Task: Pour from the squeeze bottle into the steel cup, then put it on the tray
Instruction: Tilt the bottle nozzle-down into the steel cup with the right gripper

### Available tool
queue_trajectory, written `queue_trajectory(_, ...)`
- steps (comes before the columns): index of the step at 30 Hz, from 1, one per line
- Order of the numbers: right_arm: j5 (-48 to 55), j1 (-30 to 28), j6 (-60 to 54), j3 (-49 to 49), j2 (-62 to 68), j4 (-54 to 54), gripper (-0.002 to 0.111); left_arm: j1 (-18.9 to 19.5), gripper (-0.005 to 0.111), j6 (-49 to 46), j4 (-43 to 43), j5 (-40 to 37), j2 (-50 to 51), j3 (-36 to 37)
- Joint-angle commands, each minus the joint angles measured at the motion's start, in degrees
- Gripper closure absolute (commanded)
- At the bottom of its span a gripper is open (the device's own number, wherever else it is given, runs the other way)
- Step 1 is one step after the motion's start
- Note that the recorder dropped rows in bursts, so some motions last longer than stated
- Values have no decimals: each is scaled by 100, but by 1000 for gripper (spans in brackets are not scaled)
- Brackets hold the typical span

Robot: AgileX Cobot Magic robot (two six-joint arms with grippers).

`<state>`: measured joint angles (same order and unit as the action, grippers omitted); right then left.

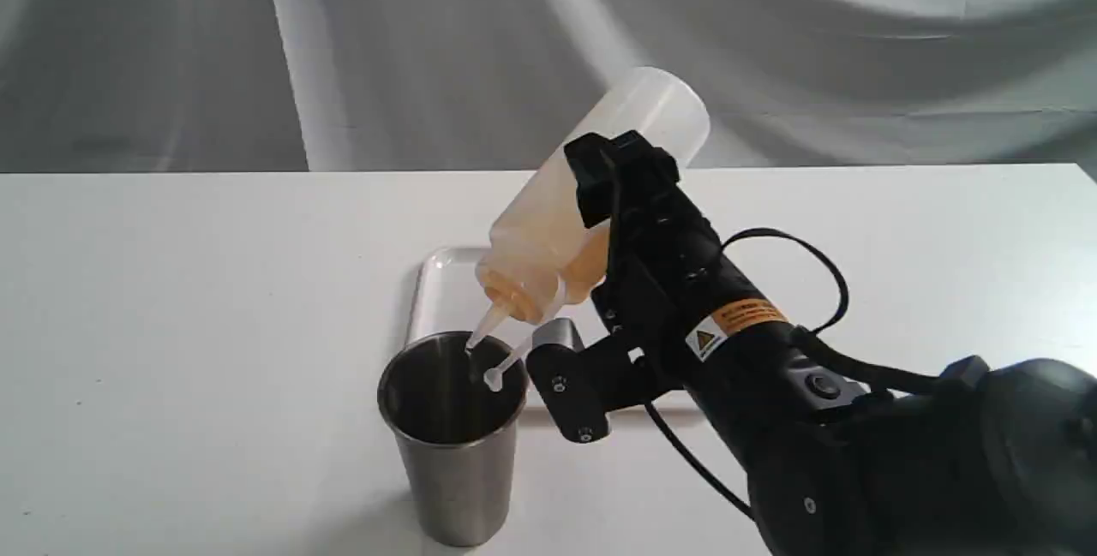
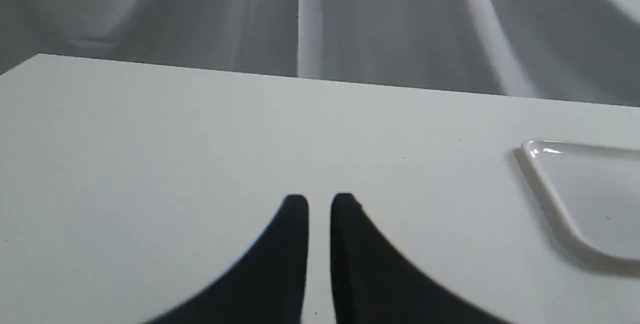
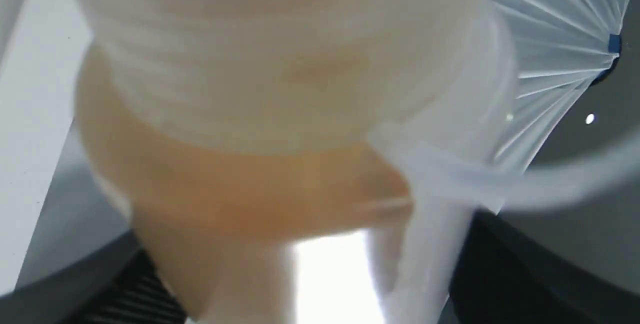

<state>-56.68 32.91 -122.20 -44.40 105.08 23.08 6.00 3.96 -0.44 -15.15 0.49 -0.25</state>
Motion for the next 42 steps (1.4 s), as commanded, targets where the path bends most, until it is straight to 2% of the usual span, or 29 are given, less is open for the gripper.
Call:
queue_trajectory(1, -306, -29, -69, -42, -63, -286, 108, -28, 98, 13, -23, -7, 16, 25)
queue_trajectory(11, -855, -29, -57, -42, -63, -498, 108, -28, 98, 13, -23, -7, 16, 25)
queue_trajectory(42, -986, -29, -58, -42, -63, -596, 108, -28, 98, 13, -23, -7, 16, 25)
